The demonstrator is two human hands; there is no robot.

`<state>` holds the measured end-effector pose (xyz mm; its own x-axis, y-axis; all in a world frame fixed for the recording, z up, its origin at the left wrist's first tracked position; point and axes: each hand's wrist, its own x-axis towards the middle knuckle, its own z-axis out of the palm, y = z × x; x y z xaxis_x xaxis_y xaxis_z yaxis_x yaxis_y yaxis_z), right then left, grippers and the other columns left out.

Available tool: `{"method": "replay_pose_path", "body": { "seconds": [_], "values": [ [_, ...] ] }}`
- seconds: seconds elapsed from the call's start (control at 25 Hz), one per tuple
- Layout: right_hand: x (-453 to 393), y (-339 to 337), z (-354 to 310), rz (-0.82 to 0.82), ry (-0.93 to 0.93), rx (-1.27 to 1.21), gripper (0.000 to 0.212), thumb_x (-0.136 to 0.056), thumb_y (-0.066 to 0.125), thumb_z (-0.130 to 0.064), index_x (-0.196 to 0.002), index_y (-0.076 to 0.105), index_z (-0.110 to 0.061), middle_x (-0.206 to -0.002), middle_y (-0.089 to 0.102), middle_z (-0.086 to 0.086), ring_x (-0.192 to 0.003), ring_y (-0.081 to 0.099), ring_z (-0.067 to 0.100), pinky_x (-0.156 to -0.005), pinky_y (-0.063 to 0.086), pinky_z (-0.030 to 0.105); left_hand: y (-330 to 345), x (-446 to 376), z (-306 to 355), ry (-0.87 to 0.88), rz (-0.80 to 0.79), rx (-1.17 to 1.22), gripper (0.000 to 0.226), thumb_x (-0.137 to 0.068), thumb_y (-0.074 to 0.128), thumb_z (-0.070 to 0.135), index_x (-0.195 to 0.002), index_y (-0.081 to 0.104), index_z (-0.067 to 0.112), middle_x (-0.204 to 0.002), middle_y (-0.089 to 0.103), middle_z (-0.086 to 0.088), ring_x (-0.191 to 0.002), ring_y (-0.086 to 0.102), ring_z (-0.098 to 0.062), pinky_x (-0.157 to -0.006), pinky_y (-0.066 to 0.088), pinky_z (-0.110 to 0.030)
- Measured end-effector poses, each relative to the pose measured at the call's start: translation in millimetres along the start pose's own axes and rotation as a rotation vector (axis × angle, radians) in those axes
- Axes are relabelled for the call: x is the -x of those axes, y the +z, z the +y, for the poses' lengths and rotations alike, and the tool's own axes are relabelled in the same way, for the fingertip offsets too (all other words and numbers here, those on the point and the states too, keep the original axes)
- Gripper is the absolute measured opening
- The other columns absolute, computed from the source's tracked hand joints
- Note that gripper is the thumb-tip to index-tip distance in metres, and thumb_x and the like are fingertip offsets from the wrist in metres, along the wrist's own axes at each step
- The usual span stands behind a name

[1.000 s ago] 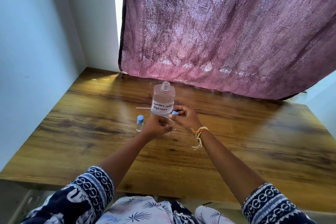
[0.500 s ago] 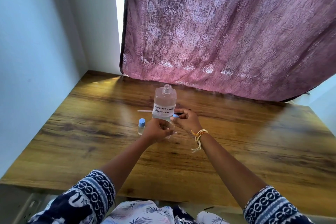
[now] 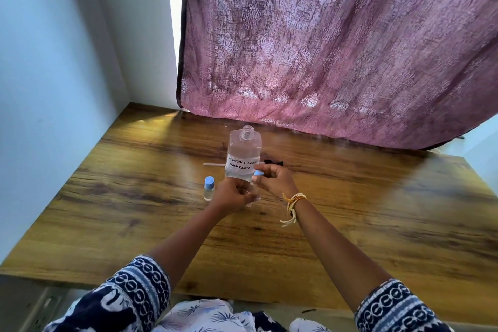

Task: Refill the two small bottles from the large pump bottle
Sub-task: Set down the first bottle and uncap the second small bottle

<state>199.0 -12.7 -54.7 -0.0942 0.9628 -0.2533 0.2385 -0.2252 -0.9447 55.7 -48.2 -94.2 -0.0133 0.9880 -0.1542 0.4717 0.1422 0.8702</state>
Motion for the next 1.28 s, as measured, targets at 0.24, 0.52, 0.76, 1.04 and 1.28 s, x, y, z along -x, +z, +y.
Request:
{"method": "replay_pose_path", "body": {
  "seconds": [0.24,0.52,0.76,1.04,1.28],
  "values": [
    [1,-6,2,-0.048,-0.033,0.001,0.028,-0.077,0.078,-0.003,-0.097,0.073,-0.022,-0.111,0.072,0.013,-0.096,0.069,0.021,-0.092,0.057,0.041,4,-1,-2,0.000,0.012,0.034,0.033,-0.064,0.087,0.033,-0.087,0.073,0.013,-0.072,0.071,0.001,-0.066,0.065,-0.014,-0.062,0.052,-0.030],
    [-2,-12,-1,-0.048,0.009,-0.125,0.030,-0.082,0.070,0.006,-0.110,0.069,-0.004,-0.098,0.071,0.012,-0.092,0.066,0.024,-0.090,0.058,0.040,5,-3,0,-0.007,0.008,0.071,0.031,-0.064,0.087,0.027,-0.086,0.073,0.010,-0.071,0.069,-0.003,-0.062,0.057,-0.006,-0.059,0.045,-0.021],
    [-2,-25,-7,-0.004,0.180,-0.523,0.020,-0.090,0.052,0.013,-0.102,0.064,0.002,-0.083,0.073,0.010,-0.073,0.073,0.016,-0.067,0.061,0.025,8,0,-1,0.012,0.005,0.094,0.029,-0.064,0.087,0.020,-0.083,0.071,0.006,-0.079,0.074,-0.013,-0.067,0.065,-0.015,-0.068,0.055,-0.035],
    [-17,-40,17,0.111,0.370,0.065,0.006,-0.078,0.072,-0.005,-0.074,0.069,-0.004,-0.074,0.065,0.013,-0.064,0.060,0.021,-0.063,0.050,0.033,11,2,-6,0.020,0.002,0.096,0.026,-0.071,0.083,0.019,-0.089,0.069,0.007,-0.087,0.074,-0.011,-0.086,0.070,-0.028,-0.075,0.058,-0.040],
    [-16,-36,24,0.073,0.068,0.798,0.018,-0.066,0.069,-0.016,-0.073,0.073,0.000,-0.079,0.074,0.015,-0.076,0.071,0.027,-0.060,0.056,0.033,9,2,-4,0.033,-0.012,0.100,0.024,-0.073,0.081,0.021,-0.089,0.068,0.010,-0.080,0.071,0.002,-0.076,0.066,-0.011,-0.063,0.051,-0.018]
  ]
}}
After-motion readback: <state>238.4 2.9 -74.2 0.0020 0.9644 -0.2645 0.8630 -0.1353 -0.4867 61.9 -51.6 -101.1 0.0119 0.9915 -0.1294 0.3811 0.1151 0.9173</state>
